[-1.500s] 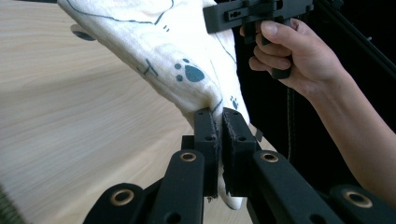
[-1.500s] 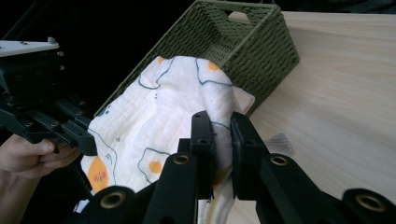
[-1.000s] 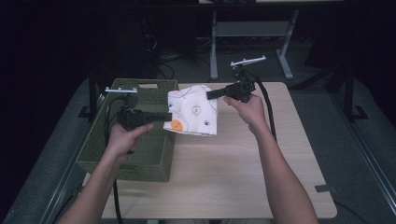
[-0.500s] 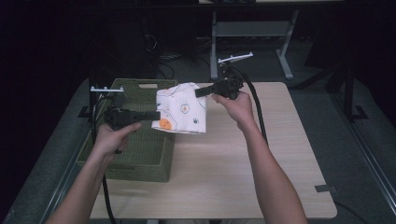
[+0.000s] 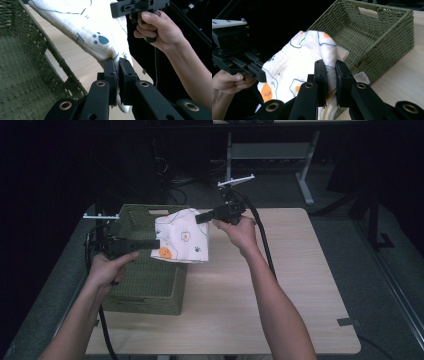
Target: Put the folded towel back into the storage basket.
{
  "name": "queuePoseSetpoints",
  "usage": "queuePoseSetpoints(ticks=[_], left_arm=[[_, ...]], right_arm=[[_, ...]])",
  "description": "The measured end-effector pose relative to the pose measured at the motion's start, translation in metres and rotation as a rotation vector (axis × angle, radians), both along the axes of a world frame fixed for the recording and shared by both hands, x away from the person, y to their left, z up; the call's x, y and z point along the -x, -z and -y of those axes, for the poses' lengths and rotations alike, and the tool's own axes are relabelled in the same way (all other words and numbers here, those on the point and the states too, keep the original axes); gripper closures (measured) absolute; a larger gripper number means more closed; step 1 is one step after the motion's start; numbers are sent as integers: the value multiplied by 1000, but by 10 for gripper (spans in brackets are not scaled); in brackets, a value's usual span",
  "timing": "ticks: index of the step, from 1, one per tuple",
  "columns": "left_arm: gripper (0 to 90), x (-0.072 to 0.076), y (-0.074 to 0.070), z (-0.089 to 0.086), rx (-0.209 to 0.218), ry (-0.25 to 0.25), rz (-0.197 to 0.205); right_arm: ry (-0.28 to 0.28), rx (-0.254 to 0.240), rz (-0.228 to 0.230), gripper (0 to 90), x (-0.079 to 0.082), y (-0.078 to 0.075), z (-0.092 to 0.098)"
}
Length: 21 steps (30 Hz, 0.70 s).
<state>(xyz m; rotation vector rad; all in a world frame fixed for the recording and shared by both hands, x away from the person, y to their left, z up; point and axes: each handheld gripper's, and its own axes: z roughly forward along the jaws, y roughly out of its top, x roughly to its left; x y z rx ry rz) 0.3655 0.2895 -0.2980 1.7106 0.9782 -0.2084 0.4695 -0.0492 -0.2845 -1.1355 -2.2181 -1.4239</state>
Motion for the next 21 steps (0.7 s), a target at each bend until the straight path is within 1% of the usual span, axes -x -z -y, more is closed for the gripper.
queuePoseSetpoints(ticks=[1, 2, 3, 4, 7, 8, 12, 13, 15, 16, 19, 20, 21], left_arm=[[864, 0, 0, -4, 3, -6, -3], [864, 0, 0, -4, 3, -6, -3], [864, 0, 0, -7, 0, -9, -1], [864, 0, 0, -11, 2, -13, -4], [864, 0, 1, -16, 2, -22, -6], [864, 0, 1, -18, 1, -24, -3], [864, 0, 3, -28, 3, -37, -10], [864, 0, 4, -33, 7, -45, -12], [864, 1, 5, -34, 8, -51, -19], [864, 1, 6, -37, 4, -50, -15], [864, 2, 8, -42, 2, -61, -25], [864, 2, 8, -44, 0, -66, -24], [864, 2, 9, -48, 1, -79, -24]], right_arm=[[-1, 2, 1, 811, -1, 0, -2], [-1, -1, 0, 811, -1, 0, -4], [-1, -1, 0, 811, -1, 0, -4], [-5, -5, 2, 811, -2, -1, -8], [-6, 0, 2, 811, -3, -2, -13], [-8, -3, 4, 811, -4, -3, -17], [-12, -3, 4, 811, -5, -3, -24], [-17, -2, 4, 811, -6, -2, -28], [-20, 0, 0, 810, -6, -1, -31], [-21, 0, 0, 811, -6, 0, -33], [-35, 8, -6, 810, -8, 3, -43], [-35, 8, -6, 810, -8, 3, -43], [-38, 9, -6, 810, -8, 4, -47]])
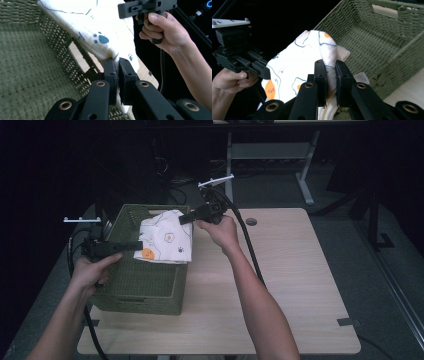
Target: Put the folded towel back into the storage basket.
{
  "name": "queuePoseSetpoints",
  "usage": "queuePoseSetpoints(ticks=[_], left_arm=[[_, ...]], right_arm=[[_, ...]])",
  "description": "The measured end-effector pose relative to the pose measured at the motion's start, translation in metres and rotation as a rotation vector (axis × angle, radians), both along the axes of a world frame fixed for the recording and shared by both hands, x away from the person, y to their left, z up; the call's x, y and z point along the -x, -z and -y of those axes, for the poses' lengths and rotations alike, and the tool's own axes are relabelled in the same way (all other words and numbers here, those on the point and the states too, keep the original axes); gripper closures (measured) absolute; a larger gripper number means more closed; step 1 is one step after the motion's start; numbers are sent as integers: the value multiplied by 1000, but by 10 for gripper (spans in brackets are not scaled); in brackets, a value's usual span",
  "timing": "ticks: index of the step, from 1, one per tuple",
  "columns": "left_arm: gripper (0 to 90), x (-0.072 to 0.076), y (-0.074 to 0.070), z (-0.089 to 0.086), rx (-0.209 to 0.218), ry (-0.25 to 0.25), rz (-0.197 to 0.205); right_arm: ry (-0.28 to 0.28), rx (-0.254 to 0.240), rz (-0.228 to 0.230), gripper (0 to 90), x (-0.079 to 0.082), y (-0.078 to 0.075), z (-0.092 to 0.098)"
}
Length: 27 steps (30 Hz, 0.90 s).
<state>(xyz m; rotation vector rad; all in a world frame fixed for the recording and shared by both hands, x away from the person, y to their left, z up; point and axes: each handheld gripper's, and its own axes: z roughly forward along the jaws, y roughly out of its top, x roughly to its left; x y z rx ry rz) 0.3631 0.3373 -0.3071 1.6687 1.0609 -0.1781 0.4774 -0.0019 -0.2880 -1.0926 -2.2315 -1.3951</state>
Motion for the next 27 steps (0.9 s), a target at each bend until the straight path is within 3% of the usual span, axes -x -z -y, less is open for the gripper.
queuePoseSetpoints(ticks=[10, 27], left_arm=[[864, 4, 8, -17, 9, -27, -14], [864, 5, 22, -41, -13, -84, -48]], right_arm=[[-16, 9, -13, 810, -2, 6, -19], [-36, 9, -33, 810, -7, 23, -45]])
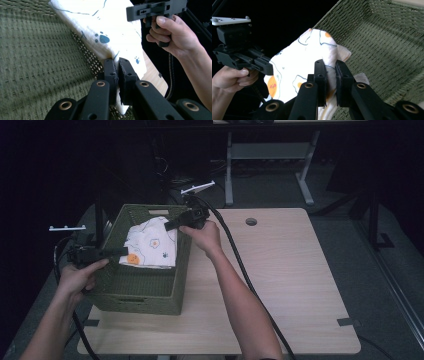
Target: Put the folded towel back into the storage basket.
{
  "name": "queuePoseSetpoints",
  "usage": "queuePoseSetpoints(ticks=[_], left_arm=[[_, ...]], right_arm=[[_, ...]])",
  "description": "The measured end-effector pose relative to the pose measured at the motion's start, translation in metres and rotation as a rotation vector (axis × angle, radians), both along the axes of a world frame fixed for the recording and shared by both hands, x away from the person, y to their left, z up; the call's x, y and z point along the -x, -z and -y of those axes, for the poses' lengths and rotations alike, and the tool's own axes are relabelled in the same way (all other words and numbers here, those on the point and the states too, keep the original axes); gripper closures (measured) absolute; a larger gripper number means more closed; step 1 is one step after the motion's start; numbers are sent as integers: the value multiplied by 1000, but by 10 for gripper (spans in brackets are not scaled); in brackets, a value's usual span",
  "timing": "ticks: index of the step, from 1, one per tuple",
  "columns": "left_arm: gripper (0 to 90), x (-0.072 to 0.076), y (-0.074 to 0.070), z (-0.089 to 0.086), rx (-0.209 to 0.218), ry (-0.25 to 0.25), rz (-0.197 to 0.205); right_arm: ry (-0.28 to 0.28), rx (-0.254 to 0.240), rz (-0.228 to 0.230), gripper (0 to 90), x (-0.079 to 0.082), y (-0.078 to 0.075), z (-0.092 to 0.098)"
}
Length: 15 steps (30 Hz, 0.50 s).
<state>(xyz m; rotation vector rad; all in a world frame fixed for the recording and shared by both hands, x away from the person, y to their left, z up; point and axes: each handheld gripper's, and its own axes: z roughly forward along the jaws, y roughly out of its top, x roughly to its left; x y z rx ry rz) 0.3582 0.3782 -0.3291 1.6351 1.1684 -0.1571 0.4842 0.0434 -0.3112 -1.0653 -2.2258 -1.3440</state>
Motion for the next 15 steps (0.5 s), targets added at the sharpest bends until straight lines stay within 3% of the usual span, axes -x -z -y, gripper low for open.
queuePoseSetpoints(ticks=[15], left_arm=[[865, -1, 9, -8, -30, -21, -22]], right_arm=[[0, 11, -14, 809, -2, 14, -12]])
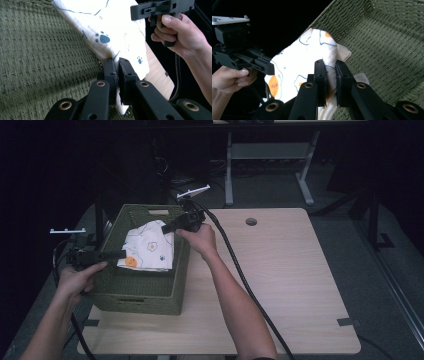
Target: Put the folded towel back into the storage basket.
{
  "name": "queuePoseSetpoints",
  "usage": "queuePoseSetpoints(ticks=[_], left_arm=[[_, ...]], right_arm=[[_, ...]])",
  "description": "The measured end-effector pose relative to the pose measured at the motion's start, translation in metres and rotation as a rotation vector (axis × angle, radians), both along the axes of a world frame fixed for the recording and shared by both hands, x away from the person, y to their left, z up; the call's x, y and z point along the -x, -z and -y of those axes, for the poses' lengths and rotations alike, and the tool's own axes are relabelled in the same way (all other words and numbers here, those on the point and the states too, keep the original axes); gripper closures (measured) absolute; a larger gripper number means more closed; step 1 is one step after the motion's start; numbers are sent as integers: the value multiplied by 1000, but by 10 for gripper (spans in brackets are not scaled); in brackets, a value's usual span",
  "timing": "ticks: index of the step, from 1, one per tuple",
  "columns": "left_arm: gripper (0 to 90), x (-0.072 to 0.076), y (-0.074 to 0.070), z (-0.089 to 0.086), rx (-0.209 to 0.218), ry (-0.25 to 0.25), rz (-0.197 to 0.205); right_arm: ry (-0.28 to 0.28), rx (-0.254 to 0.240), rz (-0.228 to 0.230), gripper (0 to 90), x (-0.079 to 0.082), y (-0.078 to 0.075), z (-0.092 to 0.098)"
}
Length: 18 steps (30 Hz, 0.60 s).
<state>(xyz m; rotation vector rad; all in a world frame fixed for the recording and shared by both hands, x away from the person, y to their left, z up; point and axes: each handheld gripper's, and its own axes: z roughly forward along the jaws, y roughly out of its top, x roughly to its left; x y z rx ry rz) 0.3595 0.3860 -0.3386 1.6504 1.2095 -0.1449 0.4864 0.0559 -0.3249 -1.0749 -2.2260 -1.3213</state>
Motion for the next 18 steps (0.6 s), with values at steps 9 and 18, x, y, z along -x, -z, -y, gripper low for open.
queuePoseSetpoints(ticks=[9, 18], left_arm=[[864, -2, 2, -5, -20, -23, -14], [864, -4, 6, -8, -60, -36, -27]], right_arm=[[2, 4, -9, 809, -1, 5, -3], [2, 11, -21, 808, -2, 14, -9]])
